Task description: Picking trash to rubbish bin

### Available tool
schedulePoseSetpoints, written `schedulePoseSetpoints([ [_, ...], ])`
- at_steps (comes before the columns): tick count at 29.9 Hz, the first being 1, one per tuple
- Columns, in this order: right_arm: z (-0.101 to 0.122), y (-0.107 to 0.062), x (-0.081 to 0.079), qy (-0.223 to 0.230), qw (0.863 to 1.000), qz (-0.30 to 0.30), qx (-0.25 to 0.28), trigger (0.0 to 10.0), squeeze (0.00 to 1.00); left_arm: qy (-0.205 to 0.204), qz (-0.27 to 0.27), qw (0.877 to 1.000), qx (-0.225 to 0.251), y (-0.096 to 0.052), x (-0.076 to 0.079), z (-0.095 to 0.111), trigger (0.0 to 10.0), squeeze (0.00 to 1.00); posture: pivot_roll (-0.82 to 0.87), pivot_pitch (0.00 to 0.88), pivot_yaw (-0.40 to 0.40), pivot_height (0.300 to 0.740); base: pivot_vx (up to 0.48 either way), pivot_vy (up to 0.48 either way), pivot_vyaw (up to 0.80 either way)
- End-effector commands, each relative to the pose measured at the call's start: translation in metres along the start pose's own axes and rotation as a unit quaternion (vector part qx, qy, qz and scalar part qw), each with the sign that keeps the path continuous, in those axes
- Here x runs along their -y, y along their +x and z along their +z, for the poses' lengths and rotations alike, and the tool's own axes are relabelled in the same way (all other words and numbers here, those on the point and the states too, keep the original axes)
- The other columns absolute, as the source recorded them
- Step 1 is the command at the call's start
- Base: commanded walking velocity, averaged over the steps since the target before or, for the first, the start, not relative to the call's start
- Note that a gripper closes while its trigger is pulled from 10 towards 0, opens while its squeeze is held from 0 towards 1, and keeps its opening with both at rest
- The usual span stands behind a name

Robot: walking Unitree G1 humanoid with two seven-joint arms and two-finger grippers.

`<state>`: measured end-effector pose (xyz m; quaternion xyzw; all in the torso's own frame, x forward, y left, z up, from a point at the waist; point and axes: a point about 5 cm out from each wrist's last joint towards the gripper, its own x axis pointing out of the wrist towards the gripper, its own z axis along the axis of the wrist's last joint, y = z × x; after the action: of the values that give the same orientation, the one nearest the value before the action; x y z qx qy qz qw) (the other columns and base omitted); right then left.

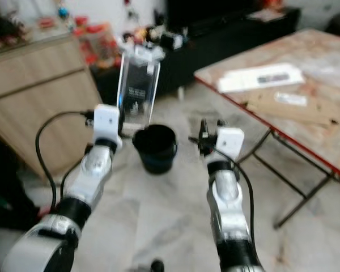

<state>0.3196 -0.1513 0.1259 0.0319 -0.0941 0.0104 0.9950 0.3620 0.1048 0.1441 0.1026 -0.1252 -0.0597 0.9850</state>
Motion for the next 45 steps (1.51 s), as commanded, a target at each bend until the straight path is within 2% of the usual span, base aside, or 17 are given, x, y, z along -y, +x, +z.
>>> schedulePoseSetpoints([
  [1,-0.011,-0.003,-0.001,0.008,1.0,0.006,-0.024,10.0,0.0,0.02,0.004,0.999,-0.025,-0.007,-0.013,-0.014,10.0,0.0,0.1,0.026,0.048,0.74,0.0,0.0,0.0],
  [6,-0.035,-0.017,0.005,0.012,0.997,-0.002,-0.071,10.0,0.0,0.038,0.01,0.997,-0.06,-0.018,-0.029,-0.033,10.0,0.0,0.1,0.033,0.039,0.74,0.0,0.0,0.0],
  [11,-0.037,-0.018,0.004,0.014,0.997,0.001,-0.075,10.0,0.0,0.028,0.02,0.997,-0.071,-0.019,-0.03,-0.036,10.0,0.0,0.1,0.036,0.032,0.74,0.0,0.0,0.0],
  [15,-0.039,-0.017,-0.001,0.017,0.997,0.011,-0.079,10.0,0.0,0.017,0.031,0.995,-0.09,-0.022,-0.026,-0.043,10.0,0.0,0.11,0.036,0.026,0.74,0.244,0.0,0.0],
  [35,-0.043,-0.018,-0.008,0.008,0.997,0.03,-0.076,10.0,0.0,0.006,0.019,0.996,-0.092,-0.024,-0.017,-0.045,10.0,0.0,0.1,0.022,0.026,0.74,0.374,0.0,0.0],
  [45,-0.047,-0.019,-0.008,0.022,0.996,0.026,-0.082,10.0,0.0,0.004,0.014,0.996,-0.091,-0.023,-0.015,-0.045,10.0,0.0,0.11,0.009,0.027,0.74,0.393,0.0,0.0],
])
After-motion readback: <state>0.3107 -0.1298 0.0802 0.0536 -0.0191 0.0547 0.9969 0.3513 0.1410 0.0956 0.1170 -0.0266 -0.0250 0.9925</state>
